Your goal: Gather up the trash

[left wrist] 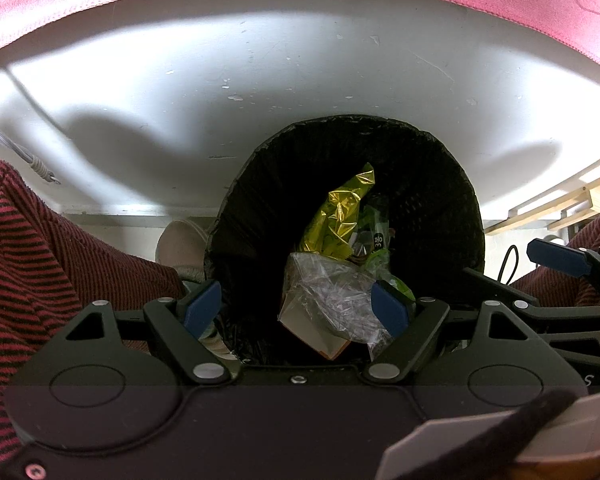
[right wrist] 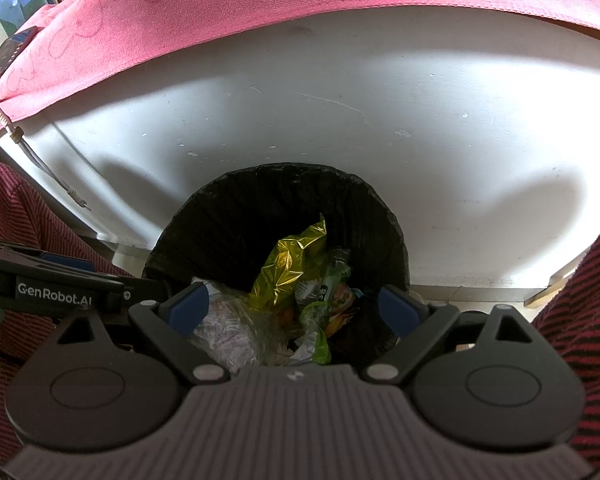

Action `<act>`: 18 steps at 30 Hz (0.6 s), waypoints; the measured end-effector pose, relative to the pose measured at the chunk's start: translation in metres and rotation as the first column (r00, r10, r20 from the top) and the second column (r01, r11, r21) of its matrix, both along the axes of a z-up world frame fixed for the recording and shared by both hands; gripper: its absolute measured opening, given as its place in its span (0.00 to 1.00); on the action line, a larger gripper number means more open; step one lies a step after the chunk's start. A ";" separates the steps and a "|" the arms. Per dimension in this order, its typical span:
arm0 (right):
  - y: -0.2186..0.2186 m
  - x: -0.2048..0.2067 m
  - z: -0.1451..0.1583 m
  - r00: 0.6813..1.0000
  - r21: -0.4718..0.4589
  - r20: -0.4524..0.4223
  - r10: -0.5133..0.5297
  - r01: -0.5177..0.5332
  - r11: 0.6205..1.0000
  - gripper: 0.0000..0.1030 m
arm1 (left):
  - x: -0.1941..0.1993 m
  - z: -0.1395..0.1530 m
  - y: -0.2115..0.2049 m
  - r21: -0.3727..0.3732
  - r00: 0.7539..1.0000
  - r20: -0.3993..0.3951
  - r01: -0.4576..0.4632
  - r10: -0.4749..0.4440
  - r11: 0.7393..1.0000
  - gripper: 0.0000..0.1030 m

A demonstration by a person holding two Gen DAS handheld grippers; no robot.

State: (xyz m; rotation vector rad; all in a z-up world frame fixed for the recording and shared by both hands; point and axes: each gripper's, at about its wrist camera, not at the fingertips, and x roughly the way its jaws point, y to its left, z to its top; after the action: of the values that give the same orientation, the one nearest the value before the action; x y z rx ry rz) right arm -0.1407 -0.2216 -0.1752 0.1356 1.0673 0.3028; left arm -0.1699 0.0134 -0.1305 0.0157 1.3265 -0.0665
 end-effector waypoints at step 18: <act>0.000 0.000 0.000 1.000 0.000 0.000 0.000 0.000 1.000 0.95 | 0.000 0.000 0.001 -0.004 1.000 -0.002 0.001 -0.001 1.000 0.79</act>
State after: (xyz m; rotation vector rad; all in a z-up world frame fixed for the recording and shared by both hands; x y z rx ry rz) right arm -0.1404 -0.2216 -0.1756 0.1355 1.0676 0.3026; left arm -0.1694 0.0143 -0.1305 0.0129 1.3282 -0.0707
